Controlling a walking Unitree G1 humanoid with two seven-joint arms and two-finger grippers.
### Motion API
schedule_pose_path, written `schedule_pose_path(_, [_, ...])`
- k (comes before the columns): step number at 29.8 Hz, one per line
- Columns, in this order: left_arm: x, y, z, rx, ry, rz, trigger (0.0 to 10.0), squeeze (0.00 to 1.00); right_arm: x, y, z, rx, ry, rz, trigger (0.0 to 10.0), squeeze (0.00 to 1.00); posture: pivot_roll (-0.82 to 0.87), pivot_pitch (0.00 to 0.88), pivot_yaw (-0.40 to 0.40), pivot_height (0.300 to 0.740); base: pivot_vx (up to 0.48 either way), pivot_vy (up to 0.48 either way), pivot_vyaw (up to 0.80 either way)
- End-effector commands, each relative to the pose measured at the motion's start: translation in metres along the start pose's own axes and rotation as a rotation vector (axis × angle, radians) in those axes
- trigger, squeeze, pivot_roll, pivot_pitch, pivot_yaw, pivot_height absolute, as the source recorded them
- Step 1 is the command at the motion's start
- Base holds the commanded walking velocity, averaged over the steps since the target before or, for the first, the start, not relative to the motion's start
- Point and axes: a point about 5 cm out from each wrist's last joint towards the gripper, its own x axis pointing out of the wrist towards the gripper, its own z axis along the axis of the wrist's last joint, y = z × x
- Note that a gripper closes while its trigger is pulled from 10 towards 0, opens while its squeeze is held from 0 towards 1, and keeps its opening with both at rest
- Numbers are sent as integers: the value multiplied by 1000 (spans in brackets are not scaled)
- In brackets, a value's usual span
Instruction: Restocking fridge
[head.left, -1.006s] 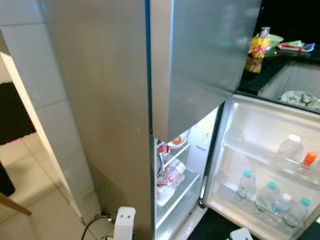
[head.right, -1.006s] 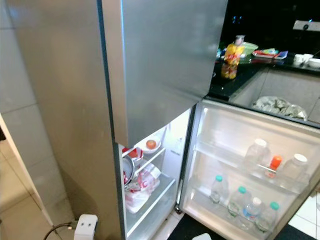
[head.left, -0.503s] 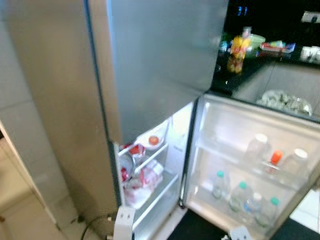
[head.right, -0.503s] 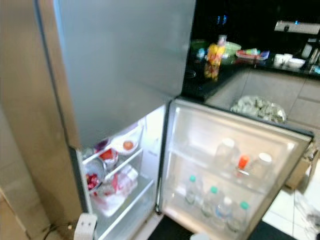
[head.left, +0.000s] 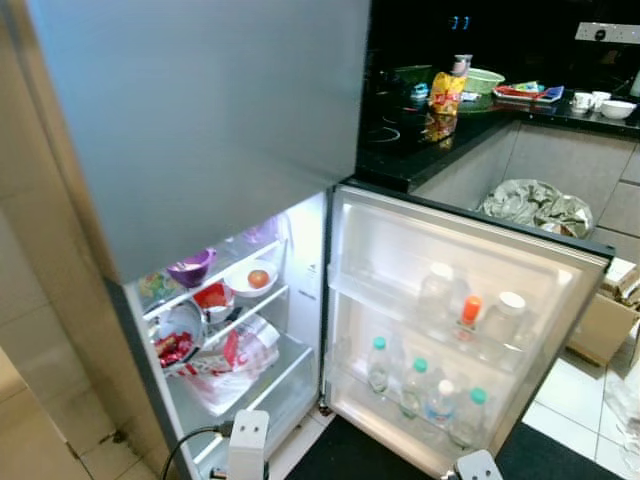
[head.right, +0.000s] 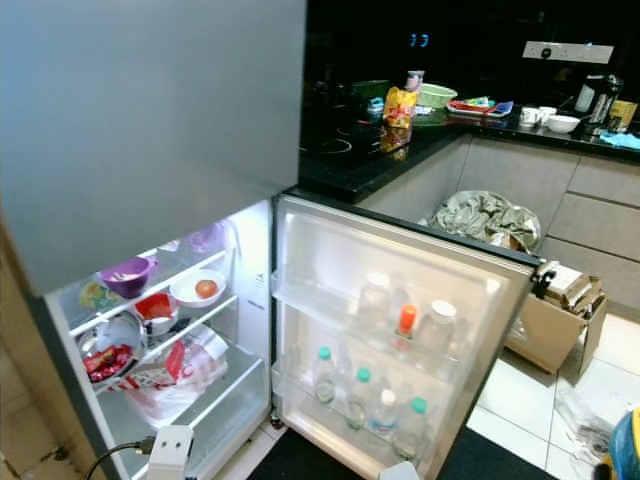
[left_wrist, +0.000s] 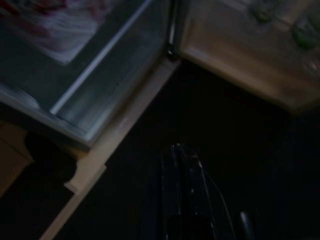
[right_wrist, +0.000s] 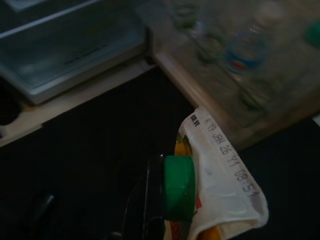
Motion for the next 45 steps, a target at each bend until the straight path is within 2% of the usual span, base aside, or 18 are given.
schedule_pose_path(1, [0, 1, -2, 11, 16, -1, 10000, 0, 0, 1, 1, -4, -7, 3, 10000, 0, -62, 23, -9, 740, 0, 0, 0])
schedule_pose_path(6, [0, 1, -2, -12, 22, -3, 10000, 0, 0, 0, 1, -5, -7, 1, 10000, 0, -63, 26, -7, 740, 0, 192, 0])
schedule_pose_path(11, [0, 2, -2, 30, 26, -1, 10000, 0, 0, 1, 0, -7, -4, 5, 10000, 0, -61, 28, -6, 740, 0, 288, 0])
schedule_pose_path(16, [0, 3, -3, 27, 32, 1, 10000, 0, 0, 3, -1, -6, -2, 12, 10000, 0, -59, 32, -3, 740, 0, 0, 0])
schedule_pose_path(22, [0, 1, 0, 122, 16, -16, 10000, 0, -1, 4, -4, 28, 6, 17, 10000, 0, -58, 33, 1, 740, 0, 0, 0])
schedule_pose_path(33, [1, -1, 4, 118, 5, -26, 10000, 0, -1, 4, -4, 35, 10, 11, 10000, 0, -60, 35, 4, 740, 0, 0, 0])
schedule_pose_path(45, [1, -1, 4, 106, 7, -32, 10000, 0, -1, 4, -5, 66, 3, 6, 10000, 0, -66, 24, 13, 740, 295, 0, 0])
